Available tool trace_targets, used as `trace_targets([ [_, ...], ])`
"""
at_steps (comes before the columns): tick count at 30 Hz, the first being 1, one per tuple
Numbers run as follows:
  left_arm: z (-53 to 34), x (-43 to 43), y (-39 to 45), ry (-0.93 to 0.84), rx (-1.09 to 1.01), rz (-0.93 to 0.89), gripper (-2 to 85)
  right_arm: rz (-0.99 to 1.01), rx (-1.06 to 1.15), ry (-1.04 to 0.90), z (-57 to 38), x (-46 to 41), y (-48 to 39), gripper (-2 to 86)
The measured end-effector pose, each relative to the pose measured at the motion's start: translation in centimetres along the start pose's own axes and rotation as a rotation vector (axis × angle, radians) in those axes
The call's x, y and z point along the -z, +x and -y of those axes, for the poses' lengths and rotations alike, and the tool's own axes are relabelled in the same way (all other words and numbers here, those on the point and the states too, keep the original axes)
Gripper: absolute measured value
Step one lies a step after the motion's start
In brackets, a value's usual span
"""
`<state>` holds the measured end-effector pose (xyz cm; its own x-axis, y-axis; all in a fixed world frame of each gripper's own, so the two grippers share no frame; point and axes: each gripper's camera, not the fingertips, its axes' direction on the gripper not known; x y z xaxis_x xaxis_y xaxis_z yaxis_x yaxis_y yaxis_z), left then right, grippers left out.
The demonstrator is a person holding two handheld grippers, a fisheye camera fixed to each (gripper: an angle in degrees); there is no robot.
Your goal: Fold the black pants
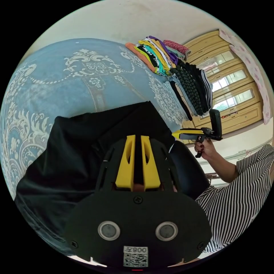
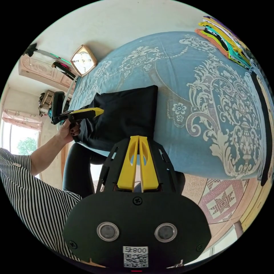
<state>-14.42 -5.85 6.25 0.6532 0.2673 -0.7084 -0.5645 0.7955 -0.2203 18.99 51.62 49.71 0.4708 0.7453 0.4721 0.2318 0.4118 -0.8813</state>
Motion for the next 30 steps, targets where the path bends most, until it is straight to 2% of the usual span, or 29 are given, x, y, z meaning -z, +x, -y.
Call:
trace_targets([
  [4,3.6,-2.2,1.9,-0.027,-0.108,0.017,6.6,-0.098,-0.017,0.030,-0.7,1.1,0.7,5.1],
  [7,6.4,-4.4,3.0,-0.084,-0.154,0.055,6.7,-0.069,-0.006,-0.012,-0.4,0.2,1.2,5.9],
  [12,8.4,-7.7,4.5,-0.205,-0.214,0.173,2.1,-0.057,0.001,-0.049,0.3,-1.0,2.0,4.3],
  [17,8.2,-7.6,5.5,-0.150,-0.200,0.225,0.4,-0.012,0.021,-0.037,0.1,0.0,3.0,2.4],
  [22,7.9,-8.2,6.1,-0.128,-0.162,0.185,0.4,0.062,-0.034,-0.015,-0.3,0.5,4.9,2.0],
  [25,7.2,-9.1,7.5,-0.133,-0.196,0.091,1.0,0.074,-0.043,-0.021,0.1,0.5,6.0,1.9],
  [30,6.6,-11.6,9.7,-0.201,-0.237,0.157,1.6,0.082,-0.039,-0.029,0.5,0.7,7.4,1.8],
])
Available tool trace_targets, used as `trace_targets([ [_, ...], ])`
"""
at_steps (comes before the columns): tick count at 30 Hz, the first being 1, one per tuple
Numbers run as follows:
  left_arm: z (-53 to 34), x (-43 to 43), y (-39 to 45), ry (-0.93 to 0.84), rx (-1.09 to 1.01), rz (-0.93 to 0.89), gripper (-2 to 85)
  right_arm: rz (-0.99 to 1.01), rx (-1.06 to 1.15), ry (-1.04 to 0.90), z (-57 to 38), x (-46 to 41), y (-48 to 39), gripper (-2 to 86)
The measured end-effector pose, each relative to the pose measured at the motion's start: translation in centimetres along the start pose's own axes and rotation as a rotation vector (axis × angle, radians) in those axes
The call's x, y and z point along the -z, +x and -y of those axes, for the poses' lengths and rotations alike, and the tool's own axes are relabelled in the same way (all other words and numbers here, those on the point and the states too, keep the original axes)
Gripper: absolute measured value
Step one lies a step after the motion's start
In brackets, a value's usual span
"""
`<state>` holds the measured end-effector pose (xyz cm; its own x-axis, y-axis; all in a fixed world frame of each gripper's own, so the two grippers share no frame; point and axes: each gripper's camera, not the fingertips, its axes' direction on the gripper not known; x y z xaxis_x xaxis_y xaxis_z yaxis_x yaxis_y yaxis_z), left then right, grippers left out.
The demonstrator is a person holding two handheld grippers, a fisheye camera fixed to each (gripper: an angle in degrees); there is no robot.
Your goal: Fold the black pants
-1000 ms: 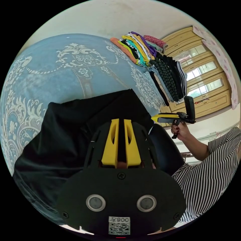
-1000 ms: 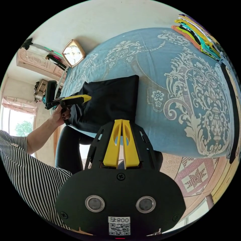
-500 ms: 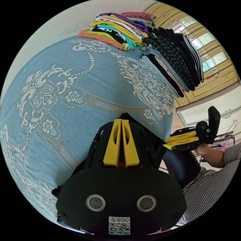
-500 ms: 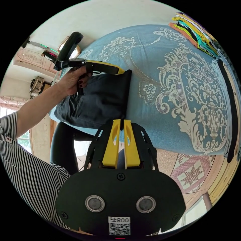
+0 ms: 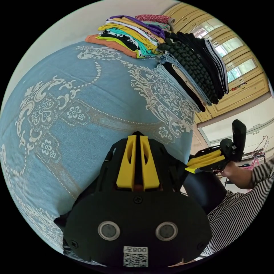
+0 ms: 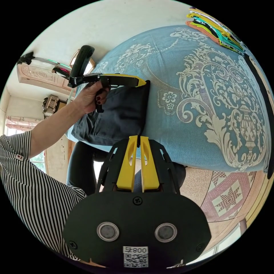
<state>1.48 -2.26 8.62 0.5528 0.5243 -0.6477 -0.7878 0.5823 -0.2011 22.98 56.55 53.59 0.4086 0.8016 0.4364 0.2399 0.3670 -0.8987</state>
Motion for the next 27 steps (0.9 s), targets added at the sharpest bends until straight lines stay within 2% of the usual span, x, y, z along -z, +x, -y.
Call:
trace_targets([
  [5,-0.1,-0.9,2.2,0.000,-0.010,0.063,1.5,0.033,-0.011,0.017,-0.3,0.9,1.5,1.6],
  [12,-1.1,-2.2,4.7,0.034,0.049,0.042,2.6,0.090,-0.088,-0.001,0.0,1.1,4.8,1.5],
  [15,-2.5,-1.5,6.2,0.103,0.094,0.053,4.2,0.158,-0.134,-0.026,0.8,1.1,6.8,1.6],
  [18,-5.2,-0.7,9.1,0.174,0.072,-0.048,6.8,0.213,-0.156,-0.025,1.1,1.3,8.2,1.7],
  [22,-8.7,-2.3,14.8,0.125,-0.030,-0.081,9.2,0.246,-0.161,-0.013,1.6,2.1,9.2,1.7],
  [27,-10.1,-5.9,22.4,0.036,-0.147,0.102,11.1,0.299,-0.147,0.001,2.5,3.3,9.8,1.7],
])
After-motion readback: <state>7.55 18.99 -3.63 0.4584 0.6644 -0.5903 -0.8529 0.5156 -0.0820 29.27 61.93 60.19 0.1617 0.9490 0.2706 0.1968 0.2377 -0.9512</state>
